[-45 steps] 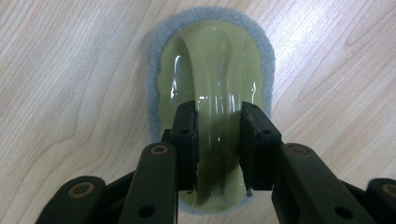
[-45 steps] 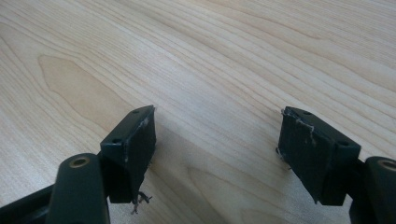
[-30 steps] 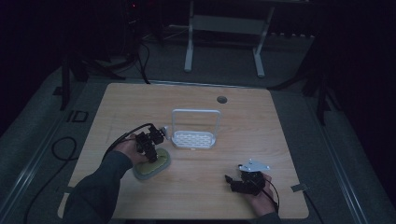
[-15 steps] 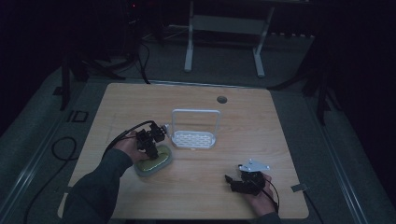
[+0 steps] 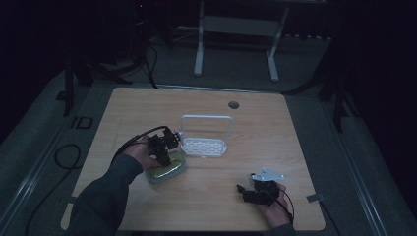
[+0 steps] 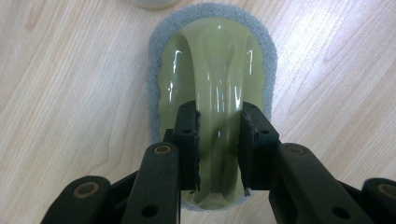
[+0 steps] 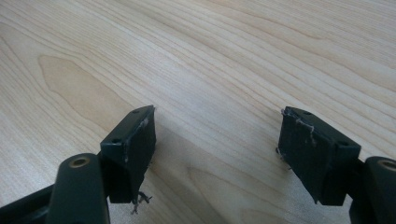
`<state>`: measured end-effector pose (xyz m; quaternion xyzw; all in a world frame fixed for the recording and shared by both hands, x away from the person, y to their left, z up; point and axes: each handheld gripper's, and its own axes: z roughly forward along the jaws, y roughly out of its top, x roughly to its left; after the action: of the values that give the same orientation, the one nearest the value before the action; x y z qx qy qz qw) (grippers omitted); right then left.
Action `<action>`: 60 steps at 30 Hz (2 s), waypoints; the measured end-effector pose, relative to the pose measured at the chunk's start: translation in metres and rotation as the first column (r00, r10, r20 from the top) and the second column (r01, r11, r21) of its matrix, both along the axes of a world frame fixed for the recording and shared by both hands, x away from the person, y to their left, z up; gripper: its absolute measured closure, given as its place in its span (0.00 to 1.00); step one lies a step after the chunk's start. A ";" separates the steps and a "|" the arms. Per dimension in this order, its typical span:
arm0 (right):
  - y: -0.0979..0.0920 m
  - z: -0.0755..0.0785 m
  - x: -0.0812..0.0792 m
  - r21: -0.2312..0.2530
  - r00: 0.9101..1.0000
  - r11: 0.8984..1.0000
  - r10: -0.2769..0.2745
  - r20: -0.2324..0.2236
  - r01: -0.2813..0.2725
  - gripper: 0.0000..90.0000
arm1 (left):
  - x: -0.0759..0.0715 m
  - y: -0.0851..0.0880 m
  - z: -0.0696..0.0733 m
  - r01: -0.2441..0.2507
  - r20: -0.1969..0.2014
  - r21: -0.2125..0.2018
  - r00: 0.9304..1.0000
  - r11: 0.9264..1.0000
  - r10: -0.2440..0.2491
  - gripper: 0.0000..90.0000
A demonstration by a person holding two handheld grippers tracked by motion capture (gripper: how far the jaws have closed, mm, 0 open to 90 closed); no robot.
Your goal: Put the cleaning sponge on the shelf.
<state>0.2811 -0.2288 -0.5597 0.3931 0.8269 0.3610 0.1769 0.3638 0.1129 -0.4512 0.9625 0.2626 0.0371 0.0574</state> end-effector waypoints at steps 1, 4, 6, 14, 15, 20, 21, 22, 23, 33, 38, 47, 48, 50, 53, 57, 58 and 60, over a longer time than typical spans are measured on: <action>0.000 0.000 0.000 0.000 1.000 1.000 0.000 0.000 0.000 0.30 | 0.000 -0.001 0.000 0.005 0.003 0.002 1.000 1.000 -0.005 0.79; 0.000 0.000 0.000 0.000 1.000 1.000 0.000 0.000 0.000 0.30 | 0.000 -0.003 0.002 0.018 0.016 0.002 1.000 1.000 -0.018 0.79; 0.000 0.000 0.000 0.000 1.000 1.000 0.000 0.000 0.000 0.30 | 0.000 -0.005 0.004 0.028 0.022 0.003 0.999 1.000 -0.028 0.79; 0.000 0.000 0.000 0.000 1.000 1.000 -0.001 0.000 0.001 0.30 | -0.001 -0.011 0.009 0.059 0.050 -0.014 0.997 0.998 -0.058 0.79; 0.000 0.000 0.000 0.000 1.000 1.000 0.000 0.000 0.000 0.30 | -0.001 -0.012 0.009 0.062 0.054 -0.017 0.997 0.998 -0.061 0.79; 0.000 0.000 0.000 -0.001 1.000 1.000 0.001 0.002 -0.001 0.30 | -0.001 -0.015 0.010 0.085 0.070 -0.023 0.994 0.996 -0.083 0.79; 0.000 0.000 0.000 -0.001 1.000 1.000 0.002 0.003 -0.002 0.30 | -0.001 -0.016 0.011 0.095 0.077 -0.022 0.993 0.995 -0.093 0.79; 0.000 0.000 0.000 -0.001 1.000 1.000 0.001 0.003 -0.001 0.30 | -0.002 -0.017 0.011 0.095 0.082 -0.028 0.992 0.995 -0.093 0.79; 0.000 0.000 0.000 0.000 1.000 1.000 0.000 0.001 0.000 0.30 | -0.002 -0.017 0.012 0.104 0.091 -0.028 0.991 0.994 -0.101 0.79; 0.000 0.000 0.000 0.001 1.000 1.000 0.000 0.001 0.000 0.30 | -0.003 -0.028 0.016 0.163 0.122 -0.026 0.980 0.986 -0.159 0.79; 0.000 0.000 0.000 0.000 1.000 1.000 0.000 0.001 0.000 0.30 | -0.001 -0.034 0.015 0.186 0.135 -0.022 0.974 0.982 -0.182 0.79; 0.000 0.000 0.000 0.000 1.000 1.000 -0.001 0.001 0.001 0.30 | 0.002 -0.045 0.015 0.205 0.143 -0.017 0.969 0.979 -0.201 0.79; 0.000 0.000 0.000 0.000 1.000 1.000 -0.001 0.000 0.001 0.30 | 0.003 -0.046 0.014 0.210 0.146 -0.013 0.968 0.978 -0.206 0.79; 0.000 0.000 0.000 0.000 1.000 1.000 -0.001 0.000 0.001 0.30 | 0.003 -0.049 0.013 0.216 0.148 -0.012 0.966 0.976 -0.212 0.79; 0.000 0.000 0.000 0.000 1.000 1.000 -0.001 0.000 0.001 0.30 | 0.004 -0.052 0.012 0.232 0.152 -0.002 0.961 0.973 -0.229 0.79; 0.000 0.000 0.000 0.000 1.000 1.000 -0.001 0.000 0.001 0.30 | 0.006 -0.055 0.012 0.239 0.161 -0.008 0.959 0.971 -0.235 0.79; 0.000 0.000 0.000 0.001 1.000 1.000 -0.001 0.000 0.001 0.30 | 0.006 -0.056 0.012 0.241 0.164 -0.009 0.958 0.970 -0.236 0.79; 0.000 0.000 0.000 0.000 1.000 1.000 -0.001 0.000 0.001 0.30 | 0.006 -0.057 0.012 0.250 0.168 -0.008 0.955 0.968 -0.245 0.79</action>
<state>0.2811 -0.2287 -0.5597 0.3938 0.8266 0.3610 0.1770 0.3697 0.0557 -0.4391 0.9804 0.1348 0.1055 0.0971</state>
